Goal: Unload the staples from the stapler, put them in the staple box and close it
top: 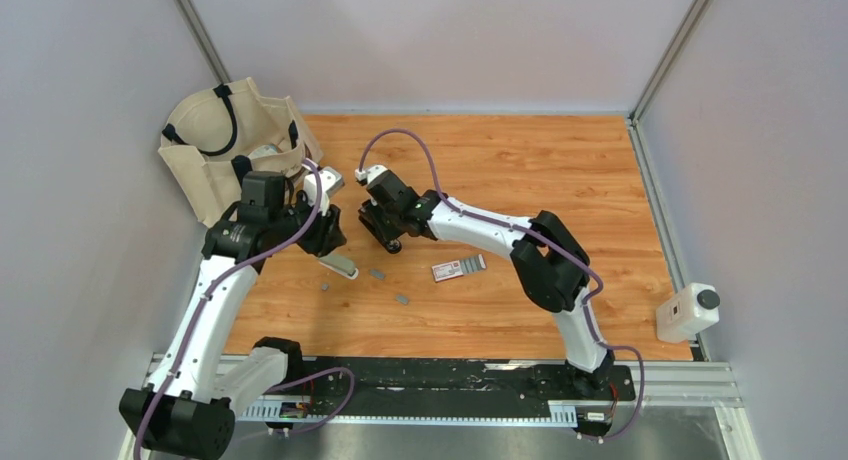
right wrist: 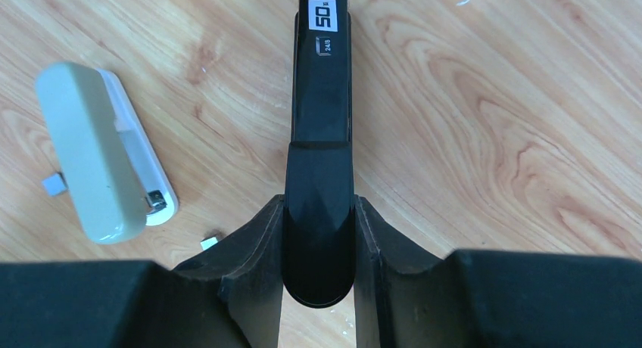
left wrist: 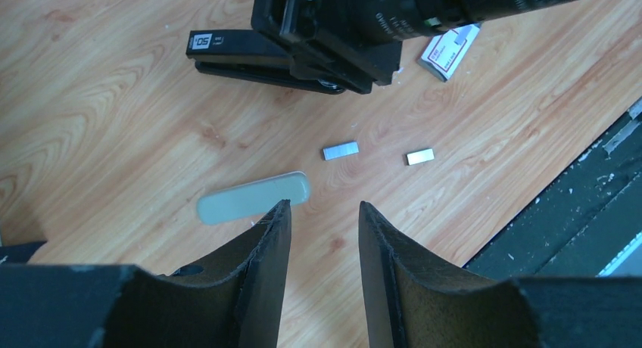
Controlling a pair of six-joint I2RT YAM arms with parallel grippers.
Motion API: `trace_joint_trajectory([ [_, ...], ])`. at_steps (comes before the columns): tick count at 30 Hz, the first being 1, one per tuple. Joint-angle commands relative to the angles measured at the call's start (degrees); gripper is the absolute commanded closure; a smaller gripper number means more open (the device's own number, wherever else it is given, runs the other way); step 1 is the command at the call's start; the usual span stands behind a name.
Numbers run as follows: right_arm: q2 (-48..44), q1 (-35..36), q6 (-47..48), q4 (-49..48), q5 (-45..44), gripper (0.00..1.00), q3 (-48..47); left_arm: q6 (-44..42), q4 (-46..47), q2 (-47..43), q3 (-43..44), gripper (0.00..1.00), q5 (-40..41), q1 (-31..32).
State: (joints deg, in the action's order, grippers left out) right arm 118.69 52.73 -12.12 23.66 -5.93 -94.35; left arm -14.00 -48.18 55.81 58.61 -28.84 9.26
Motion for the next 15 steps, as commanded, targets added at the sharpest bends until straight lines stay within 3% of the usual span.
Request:
trace_joint_trajectory([
  [1,1.6,1.1,4.3,-0.6,-3.0,1.0,-5.3,0.5,-0.3,-2.4,-1.2,0.54,0.0,-0.3],
  [6,3.0,1.1,5.3,-0.9,-2.2,0.99,-5.9,0.9,-0.9,-3.2,-1.8,0.54,0.0,-0.4],
  [7,3.3,1.1,4.8,-0.4,-0.8,0.95,-6.2,1.1,-0.9,-3.3,-2.0,0.54,-0.2,-0.4],
  [8,3.3,1.1,4.6,0.2,0.0,0.87,-6.5,1.1,-1.2,-3.4,-2.1,0.54,-0.4,-0.4],
  [9,3.0,1.1,4.3,0.4,0.7,0.65,-6.2,1.1,-1.5,-3.7,-2.1,0.53,-1.0,-0.4],
  [11,2.2,1.1,3.5,0.7,2.1,0.52,-5.2,1.1,-2.1,-4.0,-1.9,0.53,-1.1,-0.4],
  [13,0.7,1.0,2.8,0.9,2.7,0.33,-4.4,0.5,-2.4,-4.7,-1.8,0.53,-0.6,-0.4],
  [15,-1.0,0.8,2.5,1.4,2.9,0.25,-3.6,0.1,-2.7,-5.2,-1.7,0.53,-0.3,-0.4],
])
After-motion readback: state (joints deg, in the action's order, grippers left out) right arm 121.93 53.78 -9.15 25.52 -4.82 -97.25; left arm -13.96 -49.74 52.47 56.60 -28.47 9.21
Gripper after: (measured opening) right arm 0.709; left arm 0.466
